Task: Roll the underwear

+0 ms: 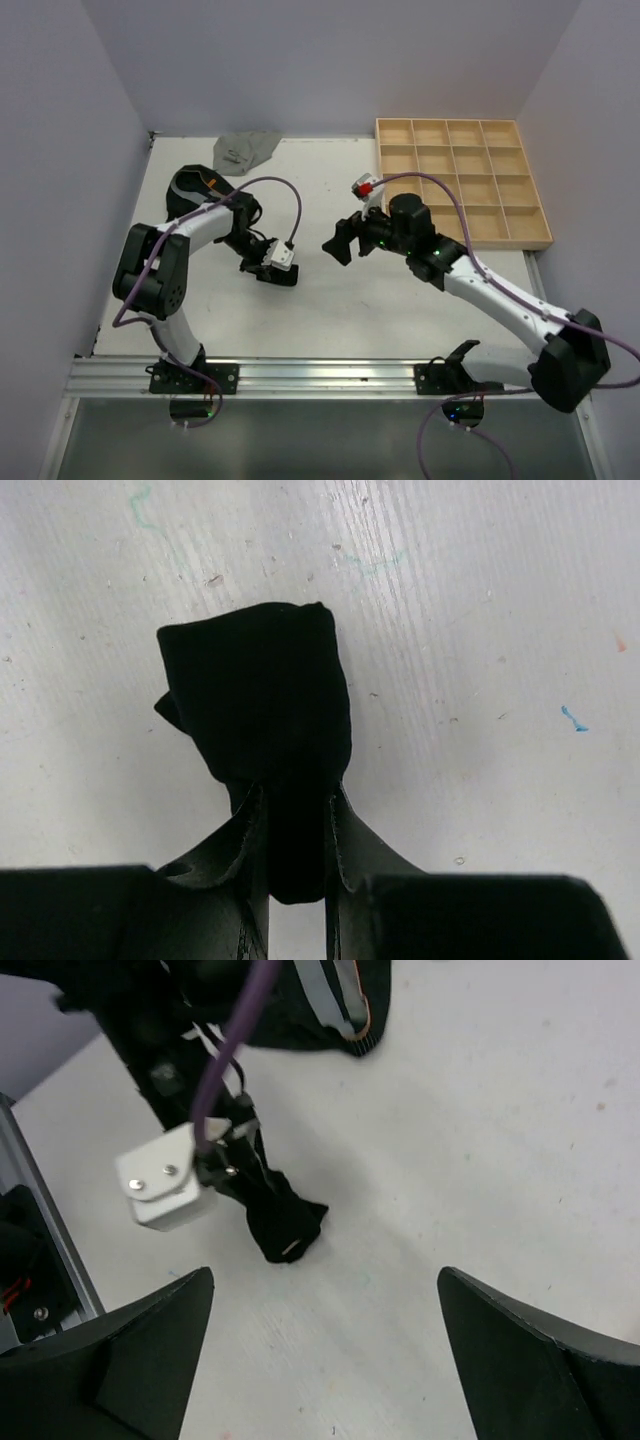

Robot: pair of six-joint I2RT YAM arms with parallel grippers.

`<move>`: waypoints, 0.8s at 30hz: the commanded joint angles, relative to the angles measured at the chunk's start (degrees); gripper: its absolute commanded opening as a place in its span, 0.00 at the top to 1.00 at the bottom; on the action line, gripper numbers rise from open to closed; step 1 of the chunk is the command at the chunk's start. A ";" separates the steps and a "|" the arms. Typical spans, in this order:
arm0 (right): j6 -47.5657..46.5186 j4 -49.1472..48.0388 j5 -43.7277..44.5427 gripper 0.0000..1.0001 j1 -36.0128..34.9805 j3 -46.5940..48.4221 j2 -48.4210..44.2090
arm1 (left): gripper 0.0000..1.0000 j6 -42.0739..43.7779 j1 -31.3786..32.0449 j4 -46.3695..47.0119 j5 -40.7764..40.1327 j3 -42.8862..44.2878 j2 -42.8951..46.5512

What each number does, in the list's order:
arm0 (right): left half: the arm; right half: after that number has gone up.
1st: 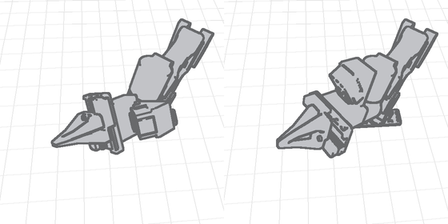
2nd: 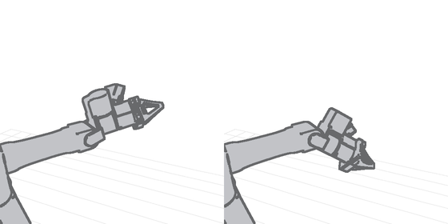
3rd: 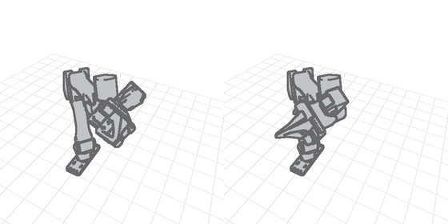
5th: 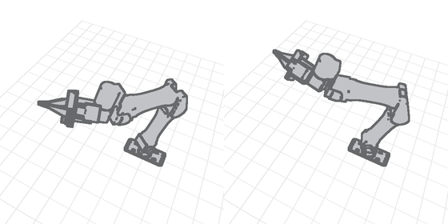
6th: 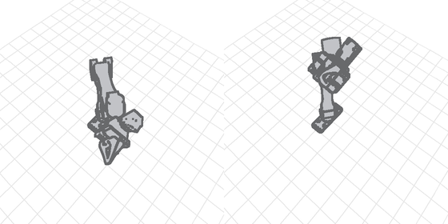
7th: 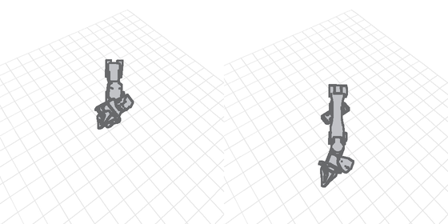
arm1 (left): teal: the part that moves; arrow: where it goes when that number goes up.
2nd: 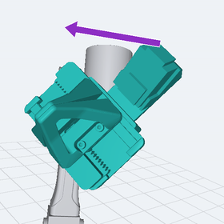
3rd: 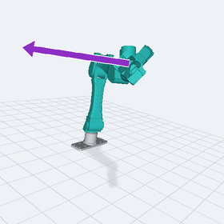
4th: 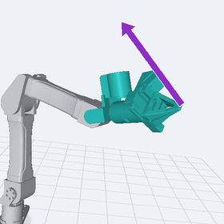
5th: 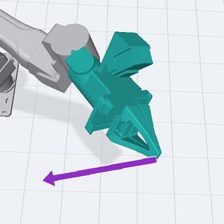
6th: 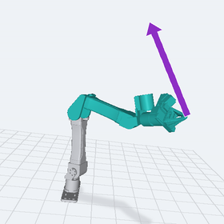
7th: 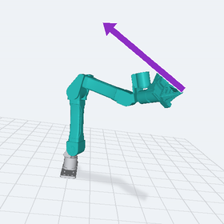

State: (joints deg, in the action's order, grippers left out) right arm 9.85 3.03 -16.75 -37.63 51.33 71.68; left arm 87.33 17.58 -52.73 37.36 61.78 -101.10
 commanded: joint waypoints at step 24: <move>-31.81 -11.12 28.45 0.24 -31.81 4.39 22.53 | 0.99 -6.03 0.43 -18.98 -0.27 11.86 -23.26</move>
State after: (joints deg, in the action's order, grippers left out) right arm -17.02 -3.09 9.54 -69.12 52.38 93.82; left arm 81.28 17.28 -74.46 49.74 74.89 -118.74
